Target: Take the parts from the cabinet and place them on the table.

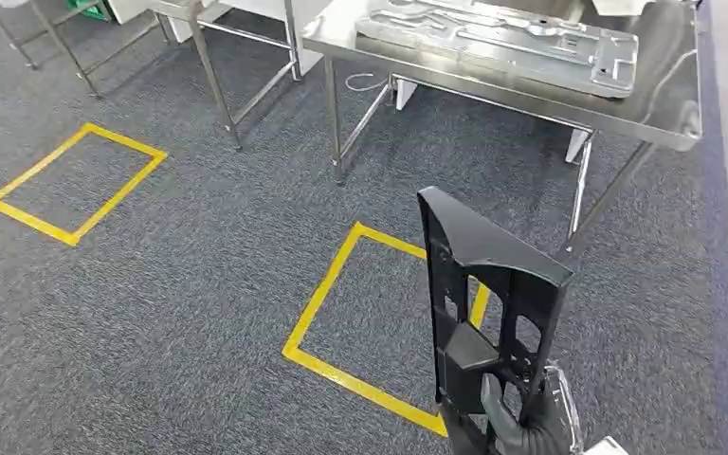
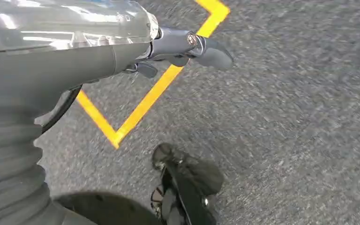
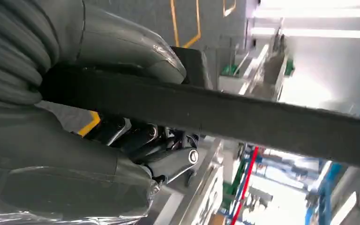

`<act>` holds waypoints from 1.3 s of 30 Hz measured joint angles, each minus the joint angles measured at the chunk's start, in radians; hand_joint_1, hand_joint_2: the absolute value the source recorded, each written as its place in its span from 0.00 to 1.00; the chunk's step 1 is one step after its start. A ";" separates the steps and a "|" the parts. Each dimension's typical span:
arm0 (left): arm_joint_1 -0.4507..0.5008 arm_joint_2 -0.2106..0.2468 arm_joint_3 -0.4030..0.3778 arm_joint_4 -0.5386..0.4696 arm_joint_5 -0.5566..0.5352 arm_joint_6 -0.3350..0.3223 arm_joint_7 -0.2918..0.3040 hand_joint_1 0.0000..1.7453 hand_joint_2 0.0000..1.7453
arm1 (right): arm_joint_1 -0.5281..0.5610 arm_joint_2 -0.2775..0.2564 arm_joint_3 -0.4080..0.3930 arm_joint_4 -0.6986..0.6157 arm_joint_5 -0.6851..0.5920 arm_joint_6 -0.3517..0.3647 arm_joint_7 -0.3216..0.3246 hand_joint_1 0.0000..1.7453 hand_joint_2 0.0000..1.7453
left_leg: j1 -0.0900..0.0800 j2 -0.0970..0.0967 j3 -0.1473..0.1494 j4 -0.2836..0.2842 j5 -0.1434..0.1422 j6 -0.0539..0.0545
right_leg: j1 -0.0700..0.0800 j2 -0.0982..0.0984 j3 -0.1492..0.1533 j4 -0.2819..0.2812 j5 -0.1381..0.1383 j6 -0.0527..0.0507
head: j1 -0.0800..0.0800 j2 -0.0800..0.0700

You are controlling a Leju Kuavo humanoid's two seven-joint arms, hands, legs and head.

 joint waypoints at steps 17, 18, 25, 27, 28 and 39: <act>0.039 -0.008 0.000 -0.055 -0.096 -0.034 0.085 0.00 1.00 | 0.017 0.027 -0.068 -0.027 0.066 -0.035 0.044 1.00 1.00 | 0.000 -0.002 0.151 -0.306 0.134 0.053 | -0.008 0.012 -0.161 0.300 -0.105 0.066 | 0.000 0.000; 0.042 -0.010 0.000 -0.063 -0.099 -0.048 0.084 0.00 1.00 | 0.015 0.029 -0.077 -0.030 0.070 -0.034 0.044 1.00 1.00 | 0.000 -0.002 0.161 -0.306 0.127 0.052 | -0.008 0.012 -0.137 0.237 -0.057 0.062 | 0.000 0.000; 0.042 -0.010 0.001 -0.068 -0.099 -0.058 0.082 0.00 1.00 | 0.015 0.030 -0.084 -0.034 0.076 -0.034 0.047 1.00 1.00 | -0.001 -0.002 0.170 -0.306 0.122 0.051 | -0.007 0.012 -0.110 0.172 -0.015 0.055 | 0.000 0.000; 0.042 -0.011 0.001 -0.070 -0.099 -0.063 0.080 0.00 1.00 | 0.015 0.030 -0.086 -0.036 0.079 -0.033 0.048 1.00 1.00 | -0.001 -0.002 0.173 -0.306 0.120 0.050 | -0.006 0.012 -0.099 0.143 0.004 0.051 | 0.000 0.000; 0.042 -0.012 0.001 -0.073 -0.100 -0.070 0.077 0.00 1.00 | 0.015 0.031 -0.090 -0.040 0.084 -0.032 0.050 1.00 1.00 | -0.001 -0.002 0.179 -0.307 0.116 0.050 | -0.004 0.010 -0.079 0.093 0.037 0.046 | 0.000 0.000; 0.016 0.018 0.026 -0.069 -0.147 -0.130 0.016 0.00 1.00 | 0.019 0.086 -0.163 -0.119 0.135 -0.017 0.058 1.00 1.00 | -0.002 -0.004 0.070 -0.268 0.190 0.015 | 0.005 0.018 0.058 0.012 -0.053 0.003 | 0.002 0.000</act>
